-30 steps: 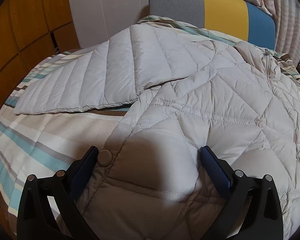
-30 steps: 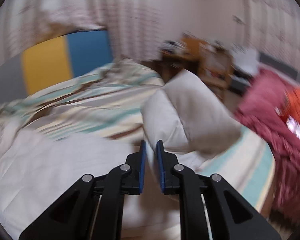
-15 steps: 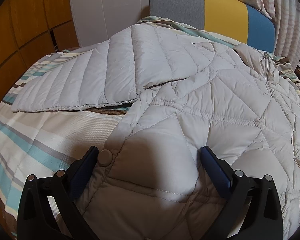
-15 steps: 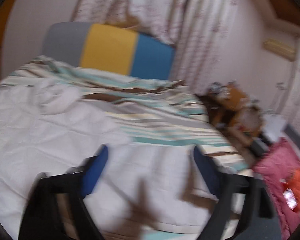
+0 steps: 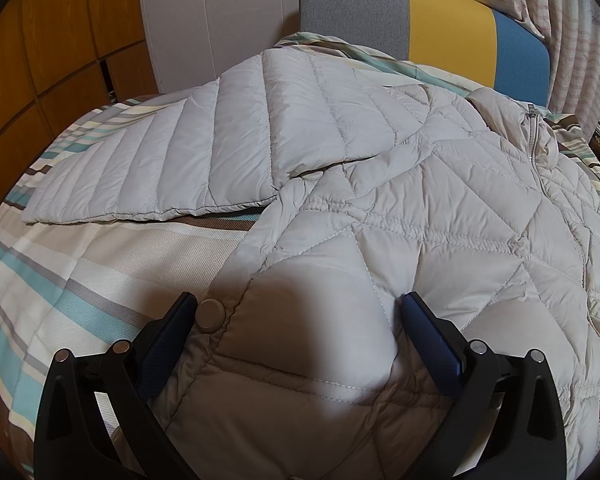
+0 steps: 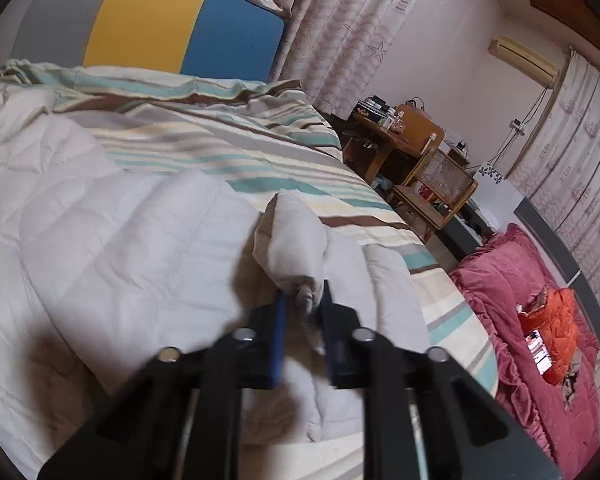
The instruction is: Fold large clothes
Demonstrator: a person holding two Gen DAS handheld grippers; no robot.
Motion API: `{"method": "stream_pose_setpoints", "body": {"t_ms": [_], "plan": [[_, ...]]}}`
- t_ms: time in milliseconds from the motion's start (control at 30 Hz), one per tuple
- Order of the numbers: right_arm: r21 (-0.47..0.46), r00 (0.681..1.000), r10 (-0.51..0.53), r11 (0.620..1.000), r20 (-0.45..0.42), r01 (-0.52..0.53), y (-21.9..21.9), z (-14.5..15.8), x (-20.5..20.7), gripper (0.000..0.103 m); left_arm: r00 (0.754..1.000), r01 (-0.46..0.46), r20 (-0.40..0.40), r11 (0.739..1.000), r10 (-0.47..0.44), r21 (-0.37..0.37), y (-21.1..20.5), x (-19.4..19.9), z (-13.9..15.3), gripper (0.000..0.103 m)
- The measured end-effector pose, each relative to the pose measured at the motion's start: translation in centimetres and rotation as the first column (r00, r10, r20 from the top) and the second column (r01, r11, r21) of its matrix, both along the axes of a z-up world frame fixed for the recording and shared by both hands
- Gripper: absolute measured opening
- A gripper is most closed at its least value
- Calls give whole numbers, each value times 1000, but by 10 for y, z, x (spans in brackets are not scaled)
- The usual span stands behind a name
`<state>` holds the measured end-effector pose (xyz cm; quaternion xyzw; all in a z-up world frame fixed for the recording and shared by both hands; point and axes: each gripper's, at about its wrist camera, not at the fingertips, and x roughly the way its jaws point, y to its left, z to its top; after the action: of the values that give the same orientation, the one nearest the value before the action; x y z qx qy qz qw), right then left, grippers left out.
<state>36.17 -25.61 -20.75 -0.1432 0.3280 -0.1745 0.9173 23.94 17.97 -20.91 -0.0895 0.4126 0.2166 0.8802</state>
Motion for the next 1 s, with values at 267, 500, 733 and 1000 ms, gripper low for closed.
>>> {"method": "stream_pose_setpoints", "body": {"t_ms": [267,500,733,1000], "plan": [[51,967,241,968,85,-246,87,40,-3,7,1000,0,-1,1000,0,0,0,0,0,100],[183,881,466,862,81,-472,193,51,10,7,1000,-1,0,1000,1,9,2,-1,1,100],[383,743,664,668,80,-638,288,31,5,7,999,-32,-1,998,33,48,0,-1,2,100],[684,541,839,362,57,-633,324,-3,22,15,999,-39,0,998,39,47,-1,-1,0,100]]}}
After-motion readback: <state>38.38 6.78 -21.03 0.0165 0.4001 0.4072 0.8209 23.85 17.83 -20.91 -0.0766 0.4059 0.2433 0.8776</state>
